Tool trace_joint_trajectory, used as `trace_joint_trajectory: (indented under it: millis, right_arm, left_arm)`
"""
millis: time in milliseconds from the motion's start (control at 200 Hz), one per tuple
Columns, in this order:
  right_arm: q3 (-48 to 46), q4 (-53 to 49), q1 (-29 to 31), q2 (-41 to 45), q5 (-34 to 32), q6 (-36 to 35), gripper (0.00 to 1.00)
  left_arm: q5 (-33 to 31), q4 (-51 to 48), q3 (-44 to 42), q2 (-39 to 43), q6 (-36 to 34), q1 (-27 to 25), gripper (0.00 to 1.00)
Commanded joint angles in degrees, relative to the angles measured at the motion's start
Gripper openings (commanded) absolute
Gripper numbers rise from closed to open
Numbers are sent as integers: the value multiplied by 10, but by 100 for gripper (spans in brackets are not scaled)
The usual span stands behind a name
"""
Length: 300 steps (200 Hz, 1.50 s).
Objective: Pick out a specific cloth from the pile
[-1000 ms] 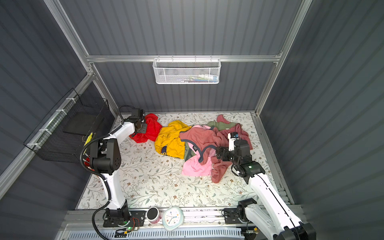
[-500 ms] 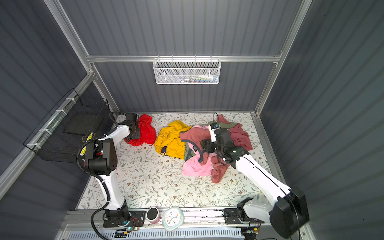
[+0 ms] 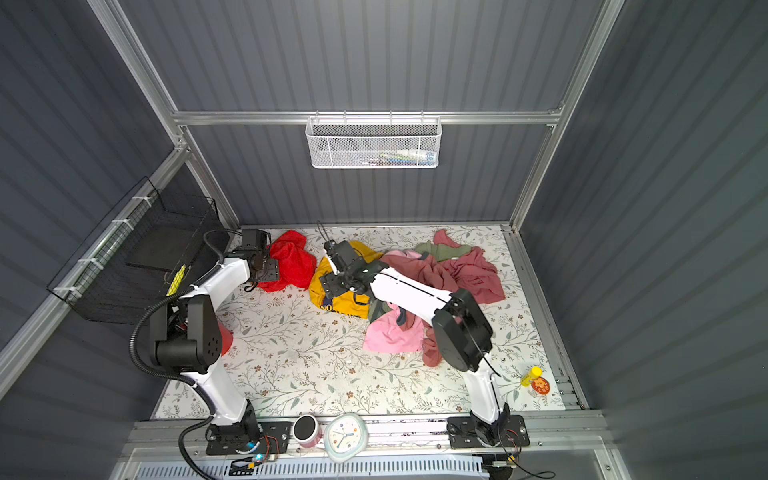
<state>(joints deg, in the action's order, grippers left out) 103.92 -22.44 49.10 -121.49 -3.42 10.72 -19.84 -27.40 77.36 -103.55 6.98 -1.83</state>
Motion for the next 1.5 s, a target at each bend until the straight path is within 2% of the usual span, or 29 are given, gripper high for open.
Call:
trace_joint_trajectory:
  millis: [0, 155, 210, 295, 365, 520, 675, 865, 1066, 1221, 1446, 1496]
  right_arm:
    - [100, -92, 1, -73, -46, -35, 86]
    - [202, -169, -2, -167, -115, -76, 87]
    - [220, -188, -7, -188, -133, -85, 84]
    - [230, -214, -16, -208, -151, -93, 72]
    - [220, -225, -21, -208, -171, -97, 57]
    - [145, -221, -33, -166, -177, -88, 29]
    - [28, -186, -36, -90, -179, -64, 15]
    - [-107, -143, -45, 5, -192, -29, 10]
    - [-194, -129, -69, 59, -198, -11, 8]
    - [-228, -111, -79, 78, -185, -7, 10]
    - [-250, -115, -92, 79, -196, -4, 11]
    - [-263, -110, -98, 88, -194, -3, 12]
  left_arm:
    - [10, -4, -7, 27, 18, -3, 77]
    - [13, 1, -13, 38, 19, -4, 78]
    - [16, 1, -13, 40, 18, -4, 78]
    - [15, 1, -11, 42, 15, -4, 78]
    - [15, 1, -10, 43, 15, -4, 78]
    - [23, 8, -14, 47, 14, -4, 78]
    - [17, 21, -19, 51, 5, -19, 78]
    - [-19, 14, -3, 39, -12, -50, 78]
    - [-24, 24, -5, 39, -5, -57, 79]
    - [-21, 44, -7, 45, -20, -67, 81]
    - [-42, 38, 30, -11, -35, -75, 83]
    - [-45, 30, 63, -27, -36, -75, 83]
